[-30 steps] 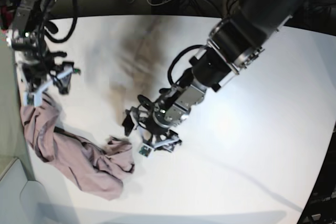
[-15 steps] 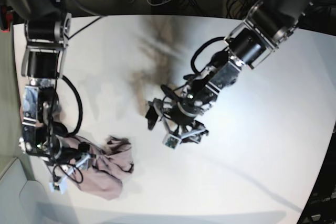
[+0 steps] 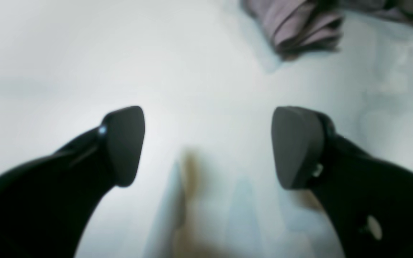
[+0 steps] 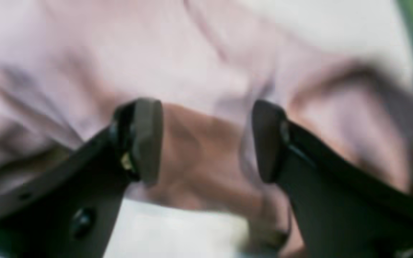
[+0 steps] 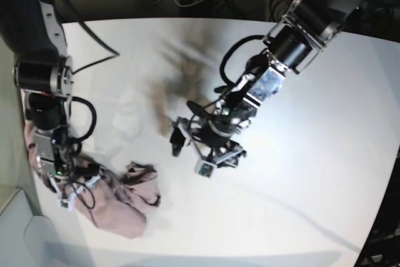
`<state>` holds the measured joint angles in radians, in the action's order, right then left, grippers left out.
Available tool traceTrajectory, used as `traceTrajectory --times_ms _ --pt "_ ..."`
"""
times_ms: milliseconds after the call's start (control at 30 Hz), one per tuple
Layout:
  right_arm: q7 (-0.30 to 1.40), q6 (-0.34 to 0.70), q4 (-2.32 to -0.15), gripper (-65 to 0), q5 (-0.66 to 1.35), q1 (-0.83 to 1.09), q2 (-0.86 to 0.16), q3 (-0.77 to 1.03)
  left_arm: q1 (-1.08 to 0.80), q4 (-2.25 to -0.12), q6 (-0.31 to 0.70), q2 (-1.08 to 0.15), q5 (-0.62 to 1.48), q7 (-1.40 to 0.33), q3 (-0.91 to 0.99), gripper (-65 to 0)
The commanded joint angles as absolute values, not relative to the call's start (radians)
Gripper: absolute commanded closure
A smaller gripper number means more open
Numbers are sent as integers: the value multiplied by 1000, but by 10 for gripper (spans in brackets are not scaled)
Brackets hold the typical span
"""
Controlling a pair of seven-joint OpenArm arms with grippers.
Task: Layout the t-shirt on the table in an organized manner, then fold the t-shirt properly
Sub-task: 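Move both grippers down toward the crumpled shirt, then grasp the shirt with both grippers at two separate edges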
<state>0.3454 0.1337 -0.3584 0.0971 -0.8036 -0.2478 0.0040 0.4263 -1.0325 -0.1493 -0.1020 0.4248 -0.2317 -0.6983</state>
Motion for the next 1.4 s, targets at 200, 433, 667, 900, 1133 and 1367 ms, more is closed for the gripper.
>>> traceTrajectory --times_ms 200,433,667,900,1133,1367 --pt "303 151 -372 -400 25 -803 -145 -127 449 -1050 -150 -101 420 -209 -693 -538" --pt "377 314 -406 -395 24 -757 -87 -197 381 -1107 -153 -202 420 -206 -693 -537" --pt "538 320 -777 -400 25 -553 -94 -199 372 -1122 -154 -237 420 -203 -680 -537" --pt "650 320 -1055 -400 24 -427 -96 -199 378 -1089 -151 -174 418 -208 -587 -538" --pt "704 320 -1118 -400 27 -410 -101 -197 380 -983 -148 -120 417 -203 -585 -538" --pt "702 320 -1118 -398 27 -414 -101 -196 371 -940 -145 -116 417 -203 -613 -527"
